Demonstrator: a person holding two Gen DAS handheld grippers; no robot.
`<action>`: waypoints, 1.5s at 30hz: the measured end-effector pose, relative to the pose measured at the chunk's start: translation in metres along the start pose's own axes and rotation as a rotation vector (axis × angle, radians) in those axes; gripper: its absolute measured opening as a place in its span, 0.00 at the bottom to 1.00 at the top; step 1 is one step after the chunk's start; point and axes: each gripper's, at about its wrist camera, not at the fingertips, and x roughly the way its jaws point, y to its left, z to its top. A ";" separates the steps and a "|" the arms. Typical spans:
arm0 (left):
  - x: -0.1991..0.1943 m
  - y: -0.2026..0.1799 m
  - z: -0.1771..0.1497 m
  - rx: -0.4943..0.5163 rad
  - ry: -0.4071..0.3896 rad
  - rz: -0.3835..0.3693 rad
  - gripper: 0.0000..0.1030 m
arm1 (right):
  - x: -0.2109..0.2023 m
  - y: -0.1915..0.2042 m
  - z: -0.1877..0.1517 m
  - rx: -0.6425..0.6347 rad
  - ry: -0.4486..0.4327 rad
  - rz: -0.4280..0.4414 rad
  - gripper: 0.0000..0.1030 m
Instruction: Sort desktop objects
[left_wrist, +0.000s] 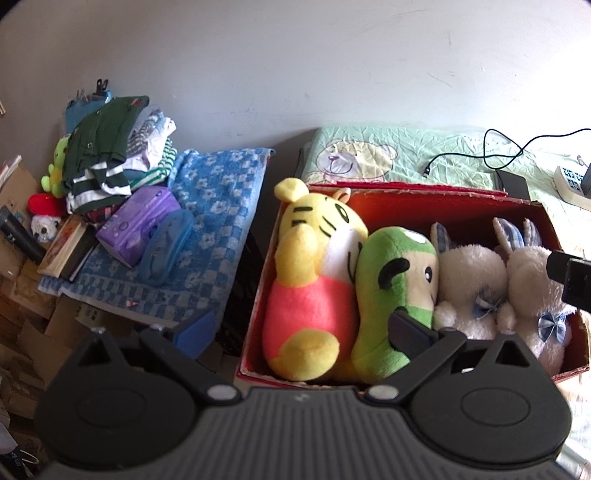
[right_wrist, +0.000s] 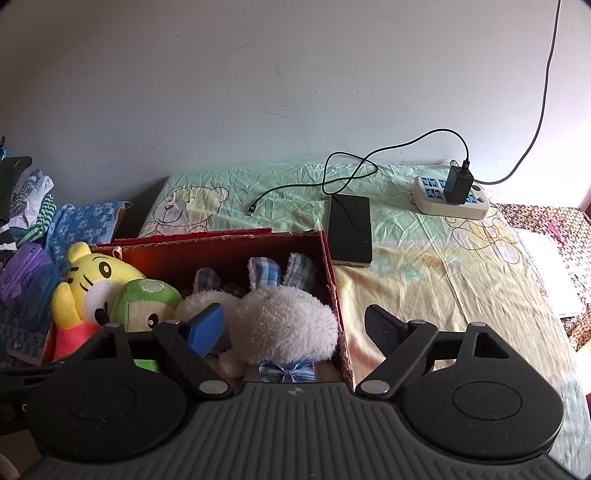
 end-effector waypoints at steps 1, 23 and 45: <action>0.000 -0.001 0.000 0.006 -0.005 0.001 0.97 | 0.001 0.000 0.001 0.001 0.001 0.000 0.83; 0.010 0.003 0.000 -0.029 -0.003 0.007 0.97 | 0.018 0.005 0.003 0.006 0.045 0.026 0.83; 0.014 -0.002 0.006 -0.020 -0.004 -0.020 0.98 | 0.024 0.008 0.002 0.007 0.066 0.029 0.83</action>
